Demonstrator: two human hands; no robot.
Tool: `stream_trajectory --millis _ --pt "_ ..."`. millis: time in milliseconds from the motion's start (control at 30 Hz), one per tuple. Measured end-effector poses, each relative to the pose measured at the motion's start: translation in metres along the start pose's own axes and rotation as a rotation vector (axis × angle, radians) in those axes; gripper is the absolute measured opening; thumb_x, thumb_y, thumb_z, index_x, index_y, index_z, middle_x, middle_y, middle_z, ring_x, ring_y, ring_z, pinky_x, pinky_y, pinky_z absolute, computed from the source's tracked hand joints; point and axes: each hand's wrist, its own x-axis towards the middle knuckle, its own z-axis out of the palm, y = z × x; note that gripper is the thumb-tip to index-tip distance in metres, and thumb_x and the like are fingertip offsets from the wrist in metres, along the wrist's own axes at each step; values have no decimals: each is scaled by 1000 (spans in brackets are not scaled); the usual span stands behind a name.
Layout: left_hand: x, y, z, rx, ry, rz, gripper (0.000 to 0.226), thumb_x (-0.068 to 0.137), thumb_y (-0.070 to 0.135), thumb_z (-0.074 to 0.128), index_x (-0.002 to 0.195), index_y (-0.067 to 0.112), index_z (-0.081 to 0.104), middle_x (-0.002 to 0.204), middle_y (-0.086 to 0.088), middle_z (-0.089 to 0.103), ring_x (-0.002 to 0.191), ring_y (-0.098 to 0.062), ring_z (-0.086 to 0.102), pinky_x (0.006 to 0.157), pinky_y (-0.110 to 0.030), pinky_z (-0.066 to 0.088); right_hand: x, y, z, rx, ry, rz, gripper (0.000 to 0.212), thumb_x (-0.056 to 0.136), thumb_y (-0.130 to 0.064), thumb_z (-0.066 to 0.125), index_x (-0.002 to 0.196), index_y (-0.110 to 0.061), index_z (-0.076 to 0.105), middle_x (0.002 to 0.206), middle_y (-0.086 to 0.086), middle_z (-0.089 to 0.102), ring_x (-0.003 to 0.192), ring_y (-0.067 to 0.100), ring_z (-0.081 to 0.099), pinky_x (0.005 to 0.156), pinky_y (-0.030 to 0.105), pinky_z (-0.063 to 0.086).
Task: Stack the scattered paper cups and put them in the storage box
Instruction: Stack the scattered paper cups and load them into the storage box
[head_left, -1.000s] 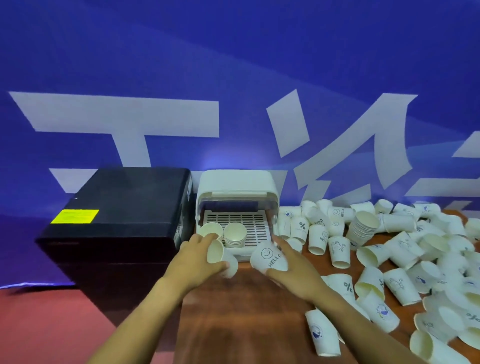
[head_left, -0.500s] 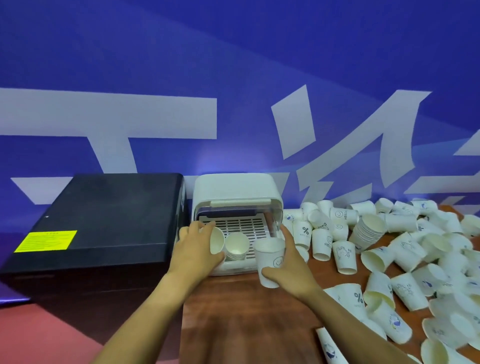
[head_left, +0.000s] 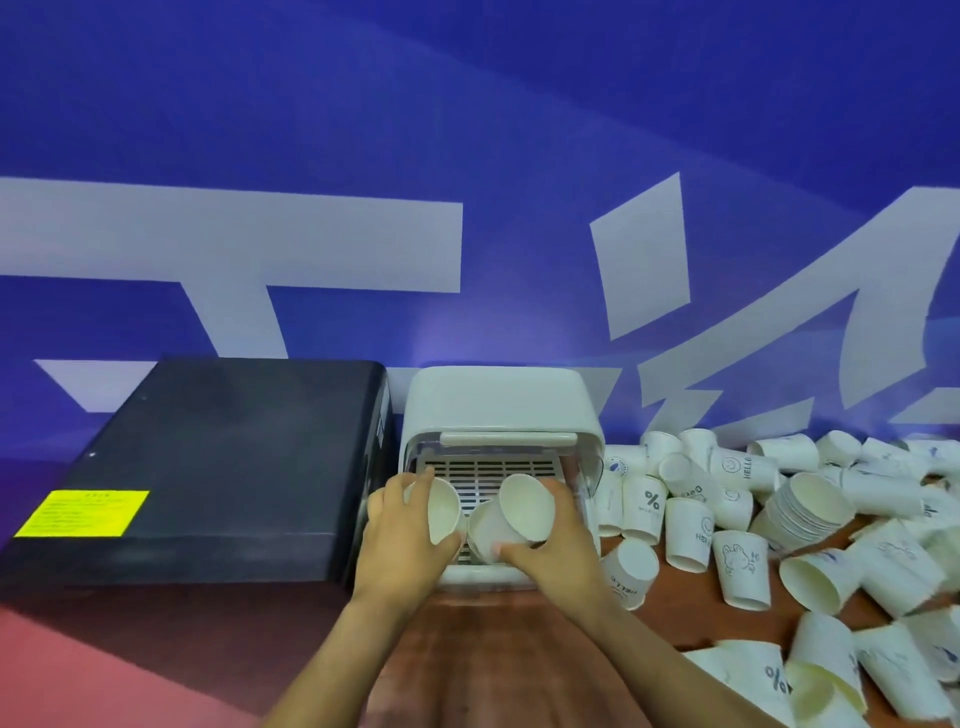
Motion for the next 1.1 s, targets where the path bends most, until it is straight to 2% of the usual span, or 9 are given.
stream_trajectory --millis 67,200,300,400,533,667,833,967,1100 --pt "4 -3 5 7 6 -2 73 83 42 63 145 27 28 140 8 30 127 -16 26 103 -29 39 6 4 6 5 9 5 79 64 -18 84 122 -34 34 105 -27 43 104 4 45 87 17 32" --pt "12 -8 17 18 -5 -23 71 83 43 63 144 27 31 141 8 31 127 -18 27 105 -31 37 20 14 14 -14 28 23 86 61 -13 82 132 -24 36 115 -13 49 110 9 48 90 19 36" --pt "18 -10 26 73 -27 -16 71 83 41 62 145 24 30 143 5 31 129 -20 27 104 -31 38 28 21 19 -83 -2 42 87 60 -20 78 134 -34 33 127 -12 49 116 12 49 94 29 43" --pt "23 -12 35 118 -63 -29 74 83 37 62 146 23 28 145 3 32 130 -21 27 104 -31 38 34 22 21 -137 -48 56 89 64 -24 78 138 -35 30 132 -12 43 123 12 44 96 27 40" --pt "29 -16 44 148 -121 -60 79 81 41 62 148 21 24 146 3 32 131 -21 28 105 -31 37 36 28 25 -210 -155 57 91 64 -41 81 140 -32 32 136 -6 41 126 14 41 100 27 37" --pt "26 -20 51 189 -222 -84 87 81 44 63 150 24 13 155 3 17 143 -22 14 110 -37 32 34 37 25 -246 -235 67 101 65 -48 80 147 -29 25 141 -2 37 130 16 36 106 29 33" --pt "21 -20 51 186 -288 -82 92 82 44 64 151 32 3 159 0 3 147 -25 1 114 -42 22 33 38 21 -276 -271 90 104 69 -47 78 150 -28 17 146 2 33 135 17 33 108 30 31" --pt "13 -8 42 153 -255 -14 91 84 45 63 151 34 2 159 -2 0 147 -24 -4 117 -42 16 26 36 5 -250 -221 80 90 75 -41 75 147 -27 23 147 0 33 136 16 33 108 28 29" --pt "-4 10 40 62 -200 127 81 86 42 60 150 35 11 156 2 13 145 -18 6 118 -37 18 2 38 -18 -277 -186 116 61 82 -36 68 136 -27 42 135 -3 46 124 14 44 102 28 38"
